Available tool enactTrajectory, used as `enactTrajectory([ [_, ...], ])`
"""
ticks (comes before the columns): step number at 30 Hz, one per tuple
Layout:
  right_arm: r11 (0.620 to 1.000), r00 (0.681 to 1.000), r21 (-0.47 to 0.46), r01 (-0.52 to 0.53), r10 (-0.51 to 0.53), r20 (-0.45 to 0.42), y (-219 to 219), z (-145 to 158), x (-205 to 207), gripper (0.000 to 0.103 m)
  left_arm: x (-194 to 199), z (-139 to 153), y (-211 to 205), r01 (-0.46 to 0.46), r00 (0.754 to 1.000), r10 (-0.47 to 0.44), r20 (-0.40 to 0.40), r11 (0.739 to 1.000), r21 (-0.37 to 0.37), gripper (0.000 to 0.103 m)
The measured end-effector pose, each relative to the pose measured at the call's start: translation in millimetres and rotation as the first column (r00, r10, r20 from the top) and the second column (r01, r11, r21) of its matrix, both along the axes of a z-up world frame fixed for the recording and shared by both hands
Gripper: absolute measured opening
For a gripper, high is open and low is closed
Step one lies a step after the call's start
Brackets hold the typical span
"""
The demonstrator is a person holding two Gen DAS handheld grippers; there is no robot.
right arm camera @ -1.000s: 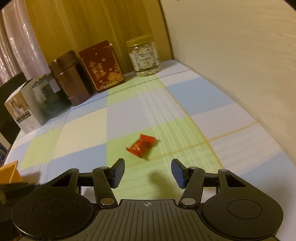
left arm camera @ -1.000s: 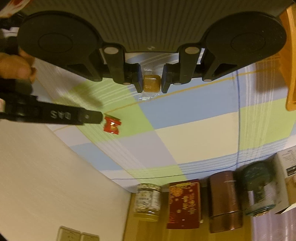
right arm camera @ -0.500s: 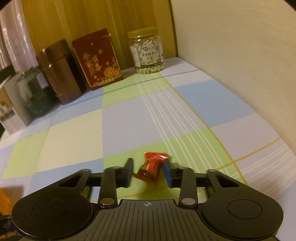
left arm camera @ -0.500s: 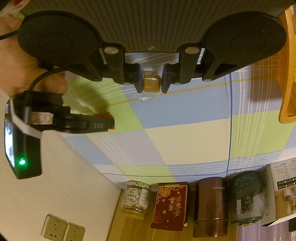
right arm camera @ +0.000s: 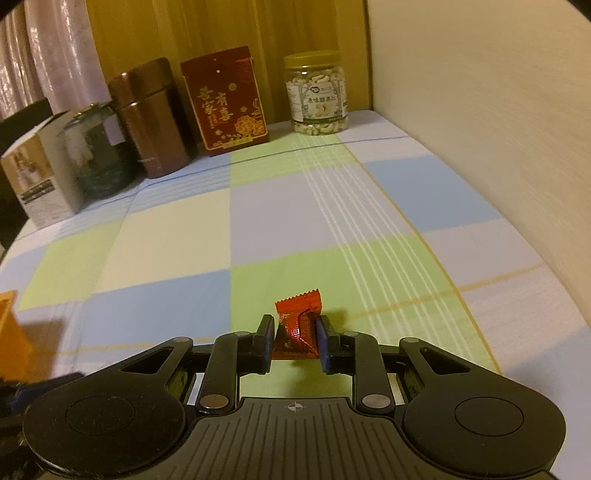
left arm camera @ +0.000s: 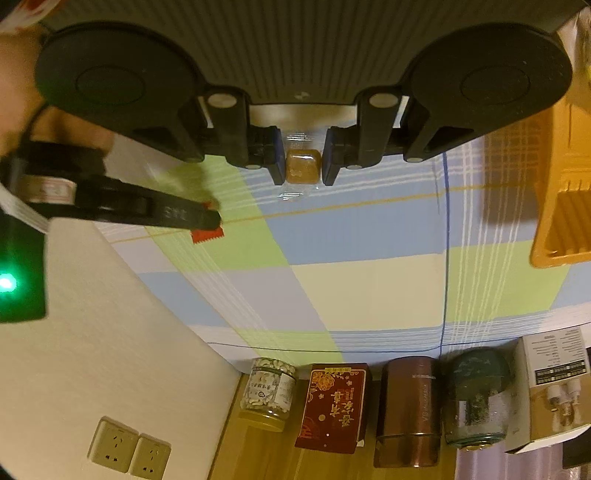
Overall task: Organize snacks
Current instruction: 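Carry the brown candy and red candy over the orange tray with both tools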
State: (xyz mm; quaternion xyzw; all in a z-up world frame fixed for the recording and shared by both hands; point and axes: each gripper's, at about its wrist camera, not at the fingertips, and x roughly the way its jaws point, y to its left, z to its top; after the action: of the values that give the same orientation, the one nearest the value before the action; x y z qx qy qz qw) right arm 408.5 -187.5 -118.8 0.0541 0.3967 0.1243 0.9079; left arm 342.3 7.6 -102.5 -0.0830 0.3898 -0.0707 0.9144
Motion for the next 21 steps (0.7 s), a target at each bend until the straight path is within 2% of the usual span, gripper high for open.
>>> enactTrajectory([
  [9, 0.996, 0.999, 0.086, 0.000, 0.003, -0.033, -18, 44, -73, 0.024, -58, 26, 2, -0.026, 1.000, 0.026, 0.004, 1.000, -0.009, 0.019],
  [15, 0.995, 1.000, 0.104, -0.013, 0.014, -0.014, -18, 72, -123, 0.024, -103, 44, 2, -0.048, 0.999, 0.048, 0.013, 0.999, -0.016, 0.019],
  [21, 0.993, 1.000, 0.118, -0.022, 0.024, -0.011, -21, 87, -166, 0.024, -146, 59, 3, -0.062, 0.998, 0.063, 0.021, 0.998, -0.017, 0.019],
])
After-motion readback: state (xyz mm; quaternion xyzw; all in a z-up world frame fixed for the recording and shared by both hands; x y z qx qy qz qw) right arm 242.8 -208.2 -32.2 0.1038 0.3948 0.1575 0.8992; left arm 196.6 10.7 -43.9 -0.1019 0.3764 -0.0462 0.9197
